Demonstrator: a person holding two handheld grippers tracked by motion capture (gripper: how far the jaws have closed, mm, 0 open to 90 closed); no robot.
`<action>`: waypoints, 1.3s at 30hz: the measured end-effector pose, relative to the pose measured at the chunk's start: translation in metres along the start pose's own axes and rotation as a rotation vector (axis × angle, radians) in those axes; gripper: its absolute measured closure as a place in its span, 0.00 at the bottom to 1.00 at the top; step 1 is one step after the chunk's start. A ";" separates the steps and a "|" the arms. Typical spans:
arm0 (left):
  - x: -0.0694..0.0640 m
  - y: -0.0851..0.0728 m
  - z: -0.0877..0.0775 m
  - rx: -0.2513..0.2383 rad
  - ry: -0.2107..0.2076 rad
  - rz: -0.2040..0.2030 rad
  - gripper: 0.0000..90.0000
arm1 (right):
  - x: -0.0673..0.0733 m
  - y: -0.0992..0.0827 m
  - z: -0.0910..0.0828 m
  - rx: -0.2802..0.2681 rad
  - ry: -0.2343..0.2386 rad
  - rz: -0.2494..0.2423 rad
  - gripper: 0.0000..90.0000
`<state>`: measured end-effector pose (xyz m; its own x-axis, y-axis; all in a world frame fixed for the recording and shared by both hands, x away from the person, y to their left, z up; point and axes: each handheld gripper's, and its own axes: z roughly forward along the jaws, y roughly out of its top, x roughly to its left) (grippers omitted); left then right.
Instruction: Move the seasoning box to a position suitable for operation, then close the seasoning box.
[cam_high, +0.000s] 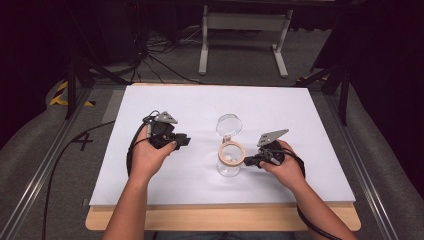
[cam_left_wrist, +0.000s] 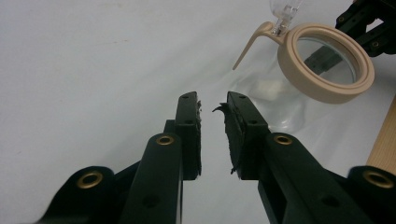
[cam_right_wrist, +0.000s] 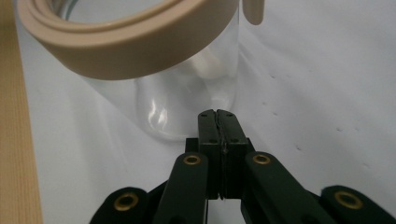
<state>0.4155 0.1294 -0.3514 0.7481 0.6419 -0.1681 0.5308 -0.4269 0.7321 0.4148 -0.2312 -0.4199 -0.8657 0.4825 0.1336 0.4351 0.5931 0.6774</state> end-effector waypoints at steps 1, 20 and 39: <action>0.000 0.000 0.000 -0.001 -0.003 -0.003 0.84 | 0.001 0.000 0.001 0.000 0.004 -0.003 1.00; 0.001 0.007 0.006 -0.001 -0.011 0.011 0.85 | 0.005 0.004 -0.018 -0.053 0.002 0.008 1.00; 0.004 0.037 0.021 -0.070 -0.067 0.011 0.89 | 0.039 0.044 -0.051 -0.202 0.032 -0.030 1.00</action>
<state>0.4465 0.1025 -0.3389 0.7798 0.5924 -0.2023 0.4954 -0.3864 0.7780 0.3879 -0.2194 -0.3474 -0.8863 0.4440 0.1320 0.3534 0.4639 0.8123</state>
